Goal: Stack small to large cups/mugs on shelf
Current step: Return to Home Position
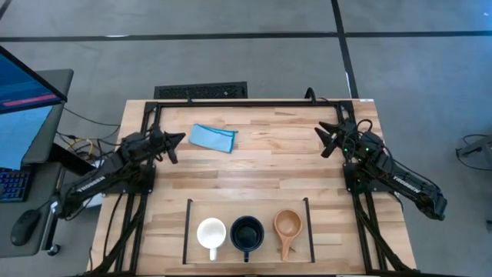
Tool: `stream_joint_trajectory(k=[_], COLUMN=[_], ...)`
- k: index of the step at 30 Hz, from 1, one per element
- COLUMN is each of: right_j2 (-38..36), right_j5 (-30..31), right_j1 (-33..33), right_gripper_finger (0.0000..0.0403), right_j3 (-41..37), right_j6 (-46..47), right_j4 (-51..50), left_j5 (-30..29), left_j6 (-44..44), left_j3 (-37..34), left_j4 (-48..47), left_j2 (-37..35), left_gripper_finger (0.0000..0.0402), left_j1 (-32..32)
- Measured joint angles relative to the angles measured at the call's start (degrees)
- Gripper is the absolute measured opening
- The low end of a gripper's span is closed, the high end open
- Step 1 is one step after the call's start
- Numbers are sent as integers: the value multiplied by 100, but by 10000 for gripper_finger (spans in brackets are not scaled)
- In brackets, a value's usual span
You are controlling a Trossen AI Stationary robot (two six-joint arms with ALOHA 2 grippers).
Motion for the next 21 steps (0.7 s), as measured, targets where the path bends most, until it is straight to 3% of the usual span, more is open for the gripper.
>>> stream_joint_trajectory(k=[9,21], right_j2=[0,0], right_j5=[-1,-2], right_j1=[0,0], right_gripper_finger=[186,186], right_j3=[-2,-2], right_j6=[2,2], right_j4=[0,0], left_j5=[342,269], left_j6=[-330,-620], left_j3=[0,0], left_j4=[5,1], left_j2=[-210,-210], left_gripper_finger=[0,0], left_j1=[-382,-428])
